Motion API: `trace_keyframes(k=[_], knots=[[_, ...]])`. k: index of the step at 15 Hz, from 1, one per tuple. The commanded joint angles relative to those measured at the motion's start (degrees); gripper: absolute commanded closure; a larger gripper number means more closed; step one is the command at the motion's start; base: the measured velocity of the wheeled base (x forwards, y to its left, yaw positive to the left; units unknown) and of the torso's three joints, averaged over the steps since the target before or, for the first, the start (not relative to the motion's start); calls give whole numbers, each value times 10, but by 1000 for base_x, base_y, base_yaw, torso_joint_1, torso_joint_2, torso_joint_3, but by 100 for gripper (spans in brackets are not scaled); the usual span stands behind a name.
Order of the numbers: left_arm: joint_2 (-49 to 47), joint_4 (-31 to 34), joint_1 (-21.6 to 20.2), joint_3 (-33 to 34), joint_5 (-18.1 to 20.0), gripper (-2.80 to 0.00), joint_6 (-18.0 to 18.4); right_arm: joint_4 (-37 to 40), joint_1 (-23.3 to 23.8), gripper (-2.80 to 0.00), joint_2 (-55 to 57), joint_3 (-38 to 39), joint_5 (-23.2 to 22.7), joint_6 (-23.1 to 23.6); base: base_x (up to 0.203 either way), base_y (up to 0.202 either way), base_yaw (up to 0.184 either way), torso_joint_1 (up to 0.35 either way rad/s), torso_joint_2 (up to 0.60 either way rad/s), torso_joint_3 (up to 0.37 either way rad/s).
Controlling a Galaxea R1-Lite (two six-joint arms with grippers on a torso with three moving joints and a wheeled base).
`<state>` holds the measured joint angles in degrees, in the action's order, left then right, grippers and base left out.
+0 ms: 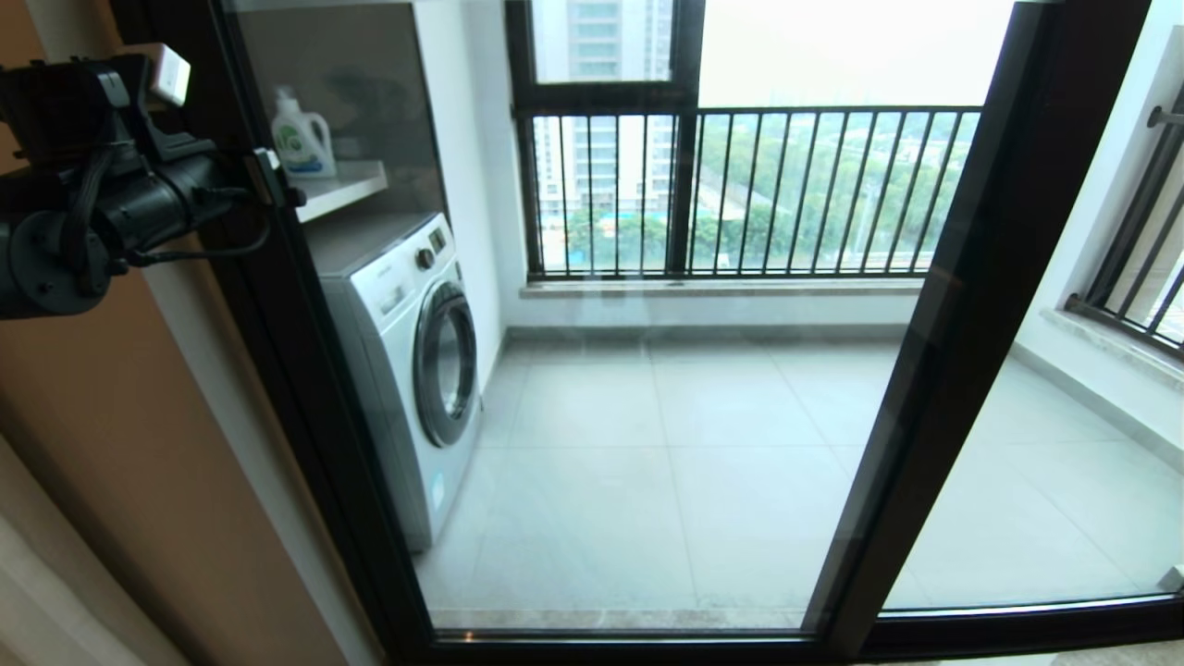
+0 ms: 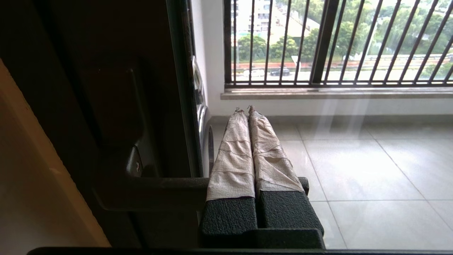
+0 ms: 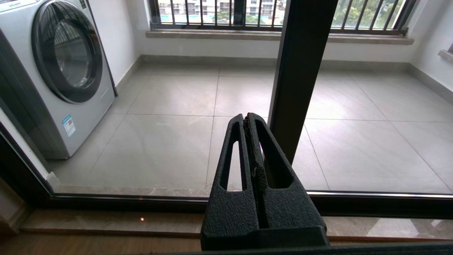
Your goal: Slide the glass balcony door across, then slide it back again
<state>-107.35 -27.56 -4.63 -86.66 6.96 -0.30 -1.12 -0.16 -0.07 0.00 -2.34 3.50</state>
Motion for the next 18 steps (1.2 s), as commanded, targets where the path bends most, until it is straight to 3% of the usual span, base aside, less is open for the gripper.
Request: trace_keyframes(k=[1, 5, 8, 14, 18], knots=[[3, -2, 0, 4, 0, 0, 0, 0, 0, 0, 1, 7, 0, 1, 0, 0, 0, 0, 0, 0], [36, 1, 0, -16, 1, 0, 0, 0, 0, 0, 1, 7, 0, 0, 0, 0, 0, 0, 0, 0], [119, 12, 1, 2, 5, 0, -6, 0, 0, 0, 1, 7, 0, 0, 0, 0, 0, 0, 0, 0], [421, 54, 1, 218, 48, 0, -54, 0, 0, 0, 1, 7, 0, 0, 0, 0, 0, 0, 0, 0], [639, 152, 1, 316, 96, 0, -67, 0, 0, 0, 1, 7, 0, 1, 0, 0, 0, 0, 0, 0]])
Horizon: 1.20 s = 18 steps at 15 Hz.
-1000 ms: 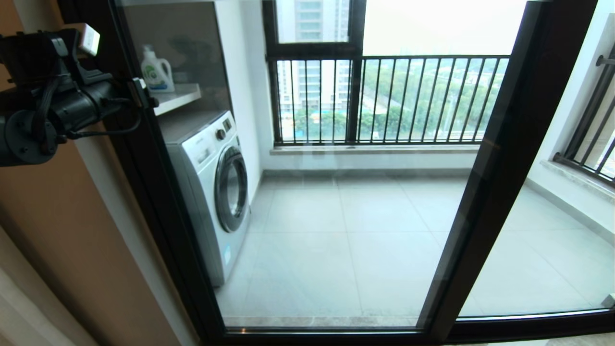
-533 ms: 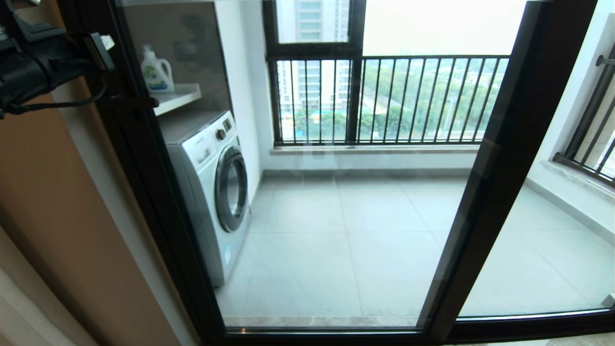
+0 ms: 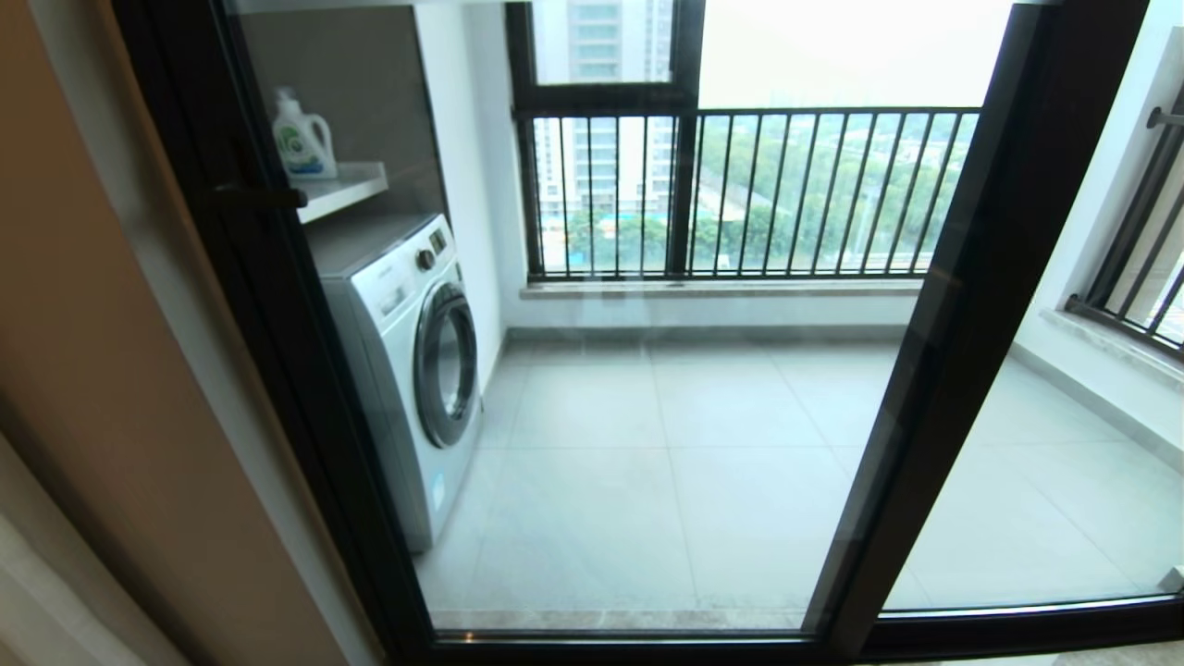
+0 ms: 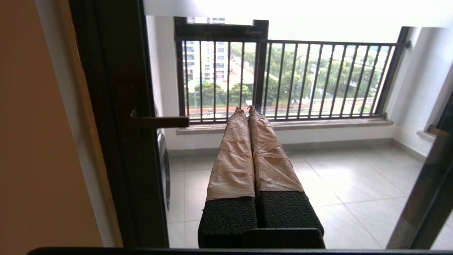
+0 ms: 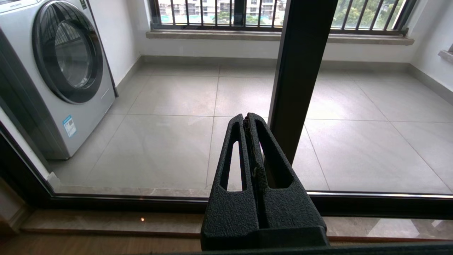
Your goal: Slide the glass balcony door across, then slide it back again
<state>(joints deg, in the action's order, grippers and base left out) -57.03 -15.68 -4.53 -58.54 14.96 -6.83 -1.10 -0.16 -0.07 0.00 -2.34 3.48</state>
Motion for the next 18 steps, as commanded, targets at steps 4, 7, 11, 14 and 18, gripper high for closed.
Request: trace_keyframes(k=[4, 7, 11, 14, 18], knots=[[341, 228, 1, 86, 97, 0, -5, 0, 0, 0, 1, 7, 0, 0, 0, 0, 0, 0, 0, 0], [403, 372, 56, 79, 108, 0, -6, 0, 0, 0, 1, 7, 0, 0, 0, 0, 0, 0, 0, 0], [408, 429, 82, 41, -2, 0, -2, 0, 0, 0, 1, 7, 0, 0, 0, 0, 0, 0, 0, 0], [458, 430, 38, 62, 4, 0, 43, 0, 0, 0, 1, 7, 0, 0, 0, 0, 0, 0, 0, 0], [529, 428, 40, 181, 11, 0, 117, 0, 0, 0, 1, 7, 0, -1, 0, 0, 0, 0, 0, 0]])
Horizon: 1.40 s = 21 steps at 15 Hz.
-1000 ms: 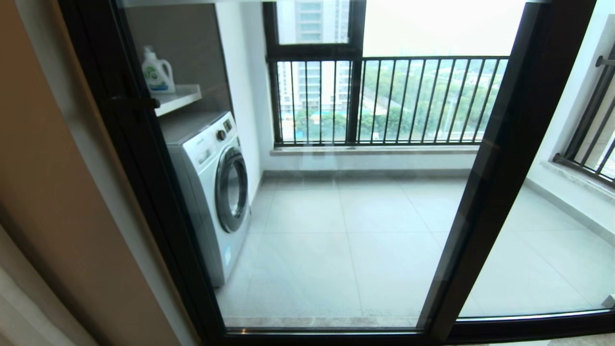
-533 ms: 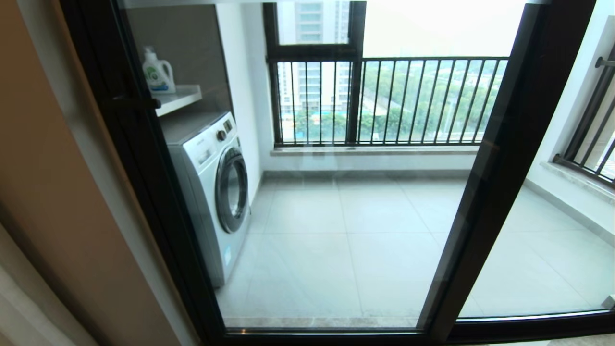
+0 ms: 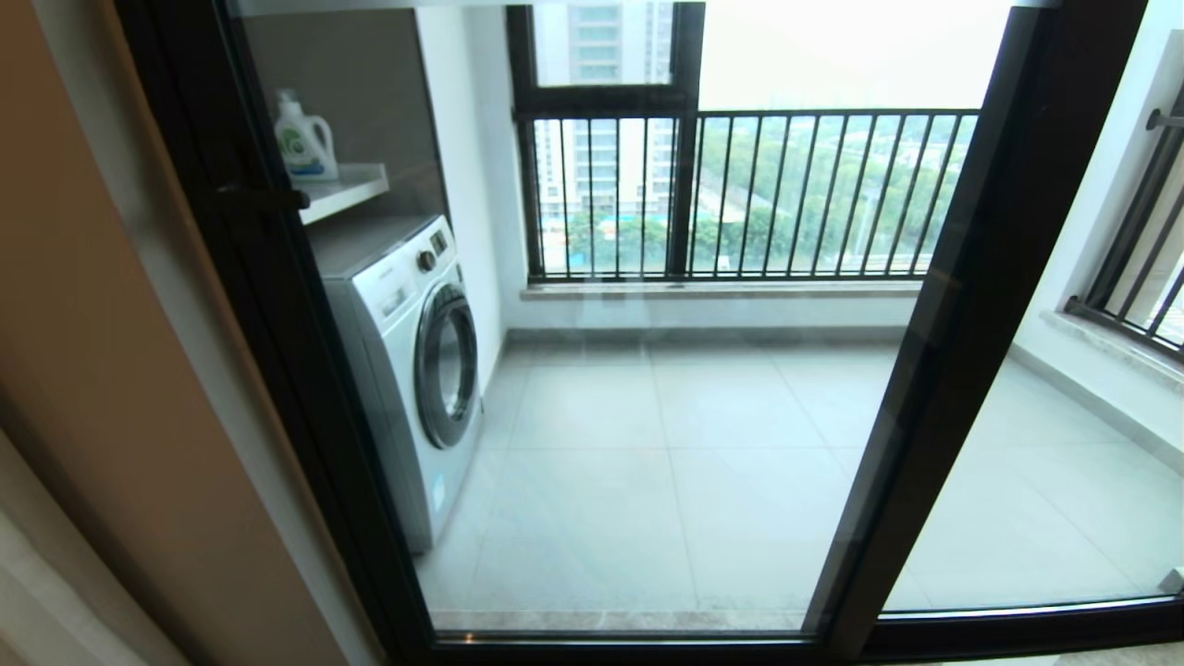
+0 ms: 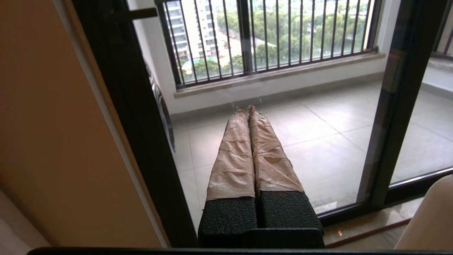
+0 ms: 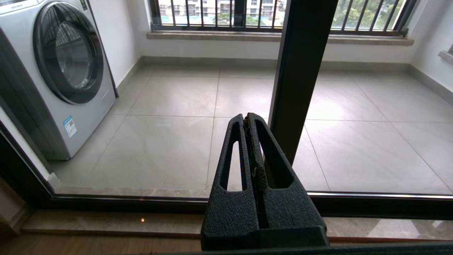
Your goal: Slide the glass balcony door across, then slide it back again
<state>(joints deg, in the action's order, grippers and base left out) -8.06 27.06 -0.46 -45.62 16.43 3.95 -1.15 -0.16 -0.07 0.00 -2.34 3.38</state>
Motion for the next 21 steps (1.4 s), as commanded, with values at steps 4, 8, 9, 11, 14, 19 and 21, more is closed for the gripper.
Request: trace_keyframes(k=[4, 8, 9, 11, 14, 19, 21], knots=[[74, -89, 2, 260, -84, 0, 24, 0, 0, 0, 1, 7, 0, 1, 0, 0, 0, 0, 0, 0], [78, -269, 3, 460, -121, 0, 26, -1, 0, 0, 1, 7, 0, 1, 0, 0, 0, 0, 0, 0], [79, -285, 3, 459, -130, 0, 24, 0, 0, 0, 1, 7, 0, 1, 0, 0, 0, 0, 0, 0], [79, -265, 3, 456, -132, 0, 42, 0, 0, 0, 1, 7, 0, 1, 0, 0, 0, 0, 0, 0], [79, -266, 3, 457, -133, 0, 42, 0, 0, 0, 1, 7, 0, 1, 0, 0, 0, 0, 0, 0], [80, -268, 4, 457, -165, 0, -31, -2, 0, 0, 1, 7, 9, -14, 0, 0, 0, 0, 0, 0], [80, -268, 4, 457, -165, 0, -39, -2, 0, 0, 1, 7, 10, -16, 0, 0, 0, 0, 0, 0]])
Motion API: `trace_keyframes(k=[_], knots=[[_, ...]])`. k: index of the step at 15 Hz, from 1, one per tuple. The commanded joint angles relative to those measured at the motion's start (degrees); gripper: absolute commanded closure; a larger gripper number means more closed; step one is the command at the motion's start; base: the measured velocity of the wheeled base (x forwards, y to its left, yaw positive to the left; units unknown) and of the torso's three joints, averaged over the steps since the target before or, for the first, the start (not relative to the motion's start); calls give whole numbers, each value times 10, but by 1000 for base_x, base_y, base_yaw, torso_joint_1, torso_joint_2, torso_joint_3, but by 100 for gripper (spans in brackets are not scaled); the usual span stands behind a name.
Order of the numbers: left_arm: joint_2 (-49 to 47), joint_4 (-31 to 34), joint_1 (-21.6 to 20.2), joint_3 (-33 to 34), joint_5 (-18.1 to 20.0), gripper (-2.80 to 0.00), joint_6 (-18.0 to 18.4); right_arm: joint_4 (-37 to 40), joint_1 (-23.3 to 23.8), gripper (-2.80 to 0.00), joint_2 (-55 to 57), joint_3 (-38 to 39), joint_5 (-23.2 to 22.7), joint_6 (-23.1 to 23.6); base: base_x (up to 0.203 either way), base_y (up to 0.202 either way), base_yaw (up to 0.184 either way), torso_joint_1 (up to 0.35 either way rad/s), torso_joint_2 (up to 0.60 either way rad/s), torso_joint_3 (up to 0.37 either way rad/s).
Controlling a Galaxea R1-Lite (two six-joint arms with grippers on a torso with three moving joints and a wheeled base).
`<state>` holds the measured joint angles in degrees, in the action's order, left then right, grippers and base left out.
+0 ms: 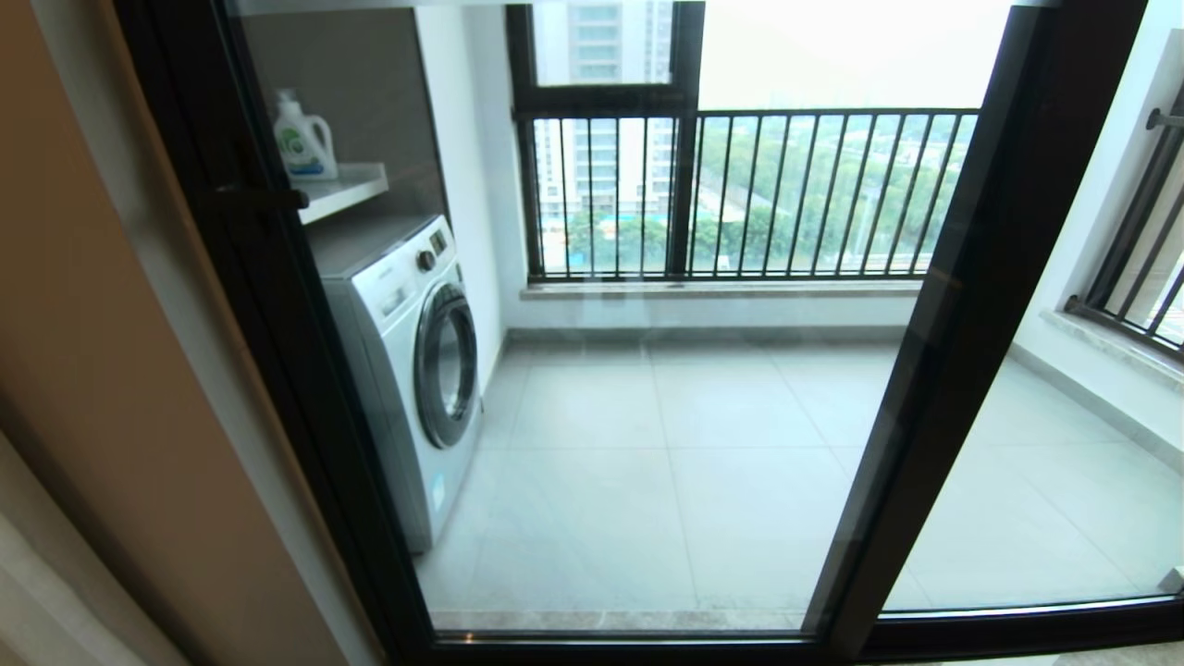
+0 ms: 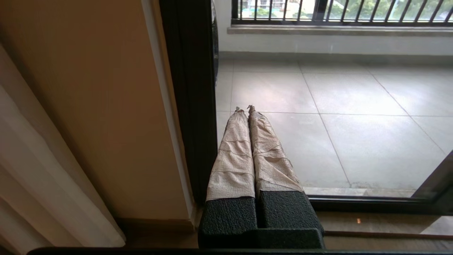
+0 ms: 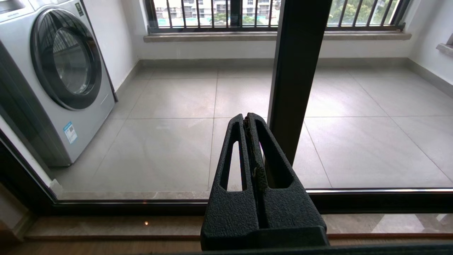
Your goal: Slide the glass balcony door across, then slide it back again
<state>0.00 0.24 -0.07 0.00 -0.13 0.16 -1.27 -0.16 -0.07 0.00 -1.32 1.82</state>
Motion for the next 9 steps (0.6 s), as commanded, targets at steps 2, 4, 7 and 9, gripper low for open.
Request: trace_keyframes(k=[2, 4, 7, 9], knots=[[-1, 0, 0, 0, 0, 0, -1, -1, 0, 0, 1, 7, 0, -1, 0, 0, 0, 0, 0, 0], [-1, 0, 0, 1, 0, 0, -1, 0, 0, 0, 1, 7, 0, 0, 0, 0, 0, 0, 0, 0], [-1, -1, 0, 1, 0, 0, -1, 0, 0, 0, 1, 7, 0, -1, 0, 0, 0, 0, 0, 0], [-1, 0, 0, 1, 0, 0, -1, 0, 0, 0, 1, 7, 0, -1, 0, 0, 0, 0, 0, 0]])
